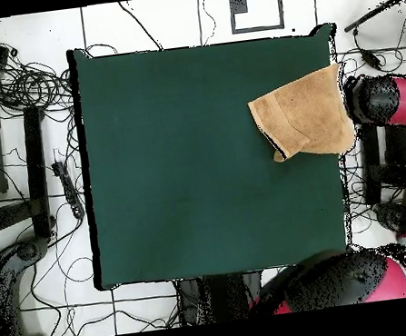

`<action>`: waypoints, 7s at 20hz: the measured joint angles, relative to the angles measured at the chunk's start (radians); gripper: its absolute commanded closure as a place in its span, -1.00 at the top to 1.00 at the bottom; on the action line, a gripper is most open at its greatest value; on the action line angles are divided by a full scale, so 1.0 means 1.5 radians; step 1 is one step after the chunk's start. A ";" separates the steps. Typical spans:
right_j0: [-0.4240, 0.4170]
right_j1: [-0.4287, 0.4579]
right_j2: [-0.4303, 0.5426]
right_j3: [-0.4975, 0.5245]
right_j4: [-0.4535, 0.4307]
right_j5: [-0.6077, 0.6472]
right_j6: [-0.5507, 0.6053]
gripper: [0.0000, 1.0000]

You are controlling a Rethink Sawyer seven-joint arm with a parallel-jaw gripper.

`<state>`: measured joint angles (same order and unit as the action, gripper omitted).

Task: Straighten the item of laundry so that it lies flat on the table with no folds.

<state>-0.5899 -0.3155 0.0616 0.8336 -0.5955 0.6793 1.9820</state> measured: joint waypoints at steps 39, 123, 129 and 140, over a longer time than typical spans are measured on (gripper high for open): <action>-0.031 -0.100 0.084 0.163 0.118 0.001 0.000 1.00; 0.025 0.123 0.169 -0.038 0.138 0.109 0.000 1.00; 0.028 0.123 0.169 -0.040 0.136 0.109 0.000 1.00; 0.033 0.125 0.169 -0.046 0.132 0.109 0.000 1.00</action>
<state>-0.5397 -0.1286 0.3153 0.7647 -0.3977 0.8431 1.9820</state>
